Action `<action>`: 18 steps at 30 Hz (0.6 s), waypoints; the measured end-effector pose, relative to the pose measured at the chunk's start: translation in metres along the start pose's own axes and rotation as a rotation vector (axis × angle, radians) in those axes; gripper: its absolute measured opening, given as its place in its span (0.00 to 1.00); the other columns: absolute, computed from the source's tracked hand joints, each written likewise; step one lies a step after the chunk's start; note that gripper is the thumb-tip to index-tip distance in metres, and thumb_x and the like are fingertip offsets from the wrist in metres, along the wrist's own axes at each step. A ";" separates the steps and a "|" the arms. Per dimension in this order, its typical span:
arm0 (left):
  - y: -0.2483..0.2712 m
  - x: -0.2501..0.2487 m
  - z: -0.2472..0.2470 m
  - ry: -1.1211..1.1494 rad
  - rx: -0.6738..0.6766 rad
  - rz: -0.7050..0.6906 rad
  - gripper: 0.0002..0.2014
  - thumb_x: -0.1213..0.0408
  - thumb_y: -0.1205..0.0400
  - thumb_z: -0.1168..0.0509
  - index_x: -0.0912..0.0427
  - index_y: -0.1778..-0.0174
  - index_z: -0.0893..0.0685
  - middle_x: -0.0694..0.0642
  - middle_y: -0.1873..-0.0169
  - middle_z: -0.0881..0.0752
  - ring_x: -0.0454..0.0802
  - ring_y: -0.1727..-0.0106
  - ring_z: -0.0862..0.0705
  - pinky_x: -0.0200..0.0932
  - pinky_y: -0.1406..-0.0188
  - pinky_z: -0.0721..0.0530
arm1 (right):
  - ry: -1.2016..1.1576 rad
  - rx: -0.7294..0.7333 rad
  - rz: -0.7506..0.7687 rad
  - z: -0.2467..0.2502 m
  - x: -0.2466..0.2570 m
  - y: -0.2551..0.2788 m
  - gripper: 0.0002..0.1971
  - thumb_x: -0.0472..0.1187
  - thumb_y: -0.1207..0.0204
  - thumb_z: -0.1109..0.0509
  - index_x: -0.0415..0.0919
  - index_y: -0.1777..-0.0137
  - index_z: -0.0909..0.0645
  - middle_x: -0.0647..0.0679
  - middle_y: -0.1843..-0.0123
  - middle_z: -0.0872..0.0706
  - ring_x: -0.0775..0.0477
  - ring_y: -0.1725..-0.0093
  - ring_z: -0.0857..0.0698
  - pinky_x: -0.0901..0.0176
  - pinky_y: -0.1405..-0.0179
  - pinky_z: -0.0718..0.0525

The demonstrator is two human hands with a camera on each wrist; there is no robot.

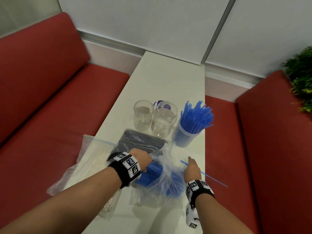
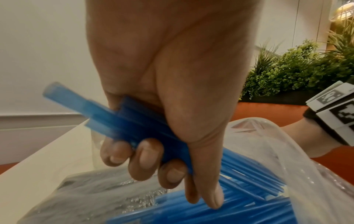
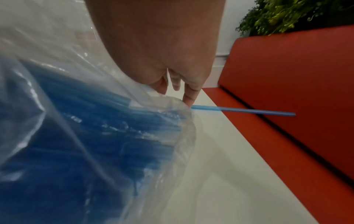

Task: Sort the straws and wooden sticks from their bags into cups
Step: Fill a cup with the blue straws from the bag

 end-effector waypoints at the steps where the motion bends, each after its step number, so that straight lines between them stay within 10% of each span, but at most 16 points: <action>1: 0.001 0.000 -0.002 -0.004 0.003 -0.002 0.19 0.55 0.17 0.33 0.58 0.32 0.21 0.58 0.41 0.14 0.58 0.42 0.14 0.54 0.50 0.17 | 0.071 -0.001 0.016 -0.001 -0.001 -0.003 0.33 0.23 0.15 0.48 0.40 0.10 0.42 0.41 0.10 0.39 0.33 0.18 0.28 0.47 0.19 0.31; 9: 0.001 0.007 0.001 -0.037 0.002 -0.003 0.16 0.61 0.17 0.32 0.61 0.34 0.21 0.59 0.40 0.15 0.59 0.41 0.14 0.52 0.55 0.20 | 0.309 -0.008 0.081 -0.016 -0.001 -0.019 0.21 0.24 0.16 0.43 0.35 0.26 0.24 0.37 0.28 0.22 0.34 0.30 0.22 0.51 0.35 0.24; 18: 0.014 0.009 0.016 -0.088 -0.007 0.038 0.12 0.66 0.15 0.36 0.59 0.36 0.17 0.57 0.39 0.14 0.57 0.39 0.15 0.50 0.52 0.20 | 0.471 -0.072 0.056 0.003 0.025 -0.014 0.15 0.34 0.12 0.45 0.44 0.30 0.24 0.45 0.31 0.19 0.38 0.28 0.25 0.41 0.29 0.29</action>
Point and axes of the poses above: each hand's wrist, its own y-axis away from the middle knuckle, its own z-axis out of the back of the hand, x = y × z, the point moved 3 cm from there along -y, towards the middle knuckle
